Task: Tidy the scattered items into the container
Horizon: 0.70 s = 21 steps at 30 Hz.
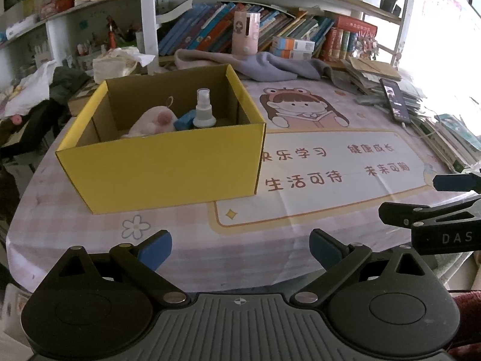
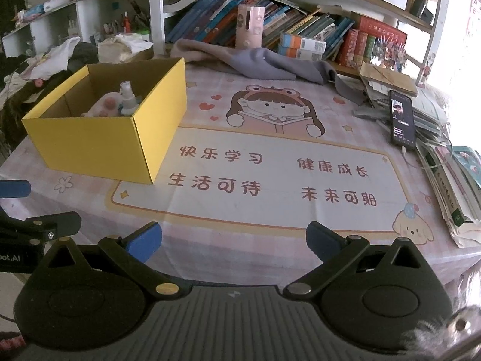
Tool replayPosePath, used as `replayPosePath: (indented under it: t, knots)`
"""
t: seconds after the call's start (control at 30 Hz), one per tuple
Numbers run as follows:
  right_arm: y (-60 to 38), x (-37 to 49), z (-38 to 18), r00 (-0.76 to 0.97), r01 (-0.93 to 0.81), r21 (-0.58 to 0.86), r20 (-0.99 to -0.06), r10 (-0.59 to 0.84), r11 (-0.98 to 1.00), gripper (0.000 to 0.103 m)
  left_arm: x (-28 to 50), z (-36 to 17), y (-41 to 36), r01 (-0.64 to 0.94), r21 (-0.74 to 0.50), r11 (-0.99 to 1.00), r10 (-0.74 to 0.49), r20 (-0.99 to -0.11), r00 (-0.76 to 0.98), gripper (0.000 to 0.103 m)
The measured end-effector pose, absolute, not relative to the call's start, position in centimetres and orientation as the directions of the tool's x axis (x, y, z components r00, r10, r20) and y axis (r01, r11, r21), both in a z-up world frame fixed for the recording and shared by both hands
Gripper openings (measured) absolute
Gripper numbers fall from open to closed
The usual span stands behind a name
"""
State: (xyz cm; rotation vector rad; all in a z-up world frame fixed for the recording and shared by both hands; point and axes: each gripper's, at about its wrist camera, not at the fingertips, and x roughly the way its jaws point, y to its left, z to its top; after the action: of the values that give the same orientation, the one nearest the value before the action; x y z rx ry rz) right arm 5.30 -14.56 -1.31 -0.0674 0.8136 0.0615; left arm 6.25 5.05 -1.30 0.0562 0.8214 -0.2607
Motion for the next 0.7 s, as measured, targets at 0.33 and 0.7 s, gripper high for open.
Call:
replayPosePath:
  t: [0.33, 0.7]
  knots:
    - [-14.46, 5.46, -1.47, 0.683, -0.082, -0.036, -0.729, 0.030, 0.996, 0.103, 6.47, -1.45, 5.00, 0.251, -0.047, 0.967, -0.204, -0.734, 0.648, 0.100]
    - [-14.19, 5.68, -1.80, 0.679, -0.082, -0.035, -0.734, 0.030, 0.996, 0.103, 6.61, -1.52, 5.08, 0.258, -0.042, 0.965, -0.207, -0.727, 0.655, 0.100]
